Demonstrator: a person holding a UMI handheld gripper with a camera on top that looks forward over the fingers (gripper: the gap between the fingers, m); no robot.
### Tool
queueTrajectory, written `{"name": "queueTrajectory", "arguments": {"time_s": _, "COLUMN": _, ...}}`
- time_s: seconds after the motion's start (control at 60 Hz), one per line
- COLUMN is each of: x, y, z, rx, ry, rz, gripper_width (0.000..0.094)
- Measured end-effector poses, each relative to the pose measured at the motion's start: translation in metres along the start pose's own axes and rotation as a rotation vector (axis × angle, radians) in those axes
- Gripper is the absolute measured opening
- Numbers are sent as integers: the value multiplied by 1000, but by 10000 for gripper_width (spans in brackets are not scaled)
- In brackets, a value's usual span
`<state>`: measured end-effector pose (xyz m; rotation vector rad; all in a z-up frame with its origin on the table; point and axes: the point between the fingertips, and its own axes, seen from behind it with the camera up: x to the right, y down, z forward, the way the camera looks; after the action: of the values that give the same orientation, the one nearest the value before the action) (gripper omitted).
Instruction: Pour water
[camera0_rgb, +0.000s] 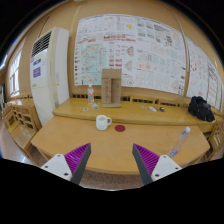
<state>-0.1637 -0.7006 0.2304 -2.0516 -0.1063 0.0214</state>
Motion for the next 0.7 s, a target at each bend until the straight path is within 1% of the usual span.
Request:
{"name": "queueTrajectory", "arguments": {"time_s": 0.1, "x": 19, "y": 25, "z": 7, "rx": -34, "ry": 20, "rz": 25, "gripper_width": 856}}
{"name": "queueTrajectory", "arguments": {"time_s": 0.167, "x": 56, "y": 49, "z": 17, "rx": -63, "ry": 30, "rz": 33, "gripper_width": 856}}
{"name": "queueTrajectory", "arguments": {"time_s": 0.283, "x": 117, "y": 104, "z": 41, "rx": -103, "ry": 59, "rz": 37, "gripper_width": 854}}
{"name": "queueTrajectory", "arguments": {"time_s": 0.4, "x": 195, "y": 155, "z": 62, "rx": -154, "ry": 115, "rz": 31, "gripper_width": 854}}
{"name": "queueTrajectory", "arguments": {"time_s": 0.467, "x": 240, "y": 178, "z": 80, "rx": -159, "ry": 141, "rz": 50, "gripper_width": 855}}
{"name": "queueTrajectory", "arguments": {"time_s": 0.55, "x": 296, "y": 188, "z": 98, "rx": -152, "ry": 177, "rz": 61, "gripper_width": 853}}
{"name": "queueTrajectory", "arguments": {"time_s": 0.7, "x": 379, "y": 176, "z": 146, "rx": -82, "ry": 207, "rz": 65, "gripper_width": 851}}
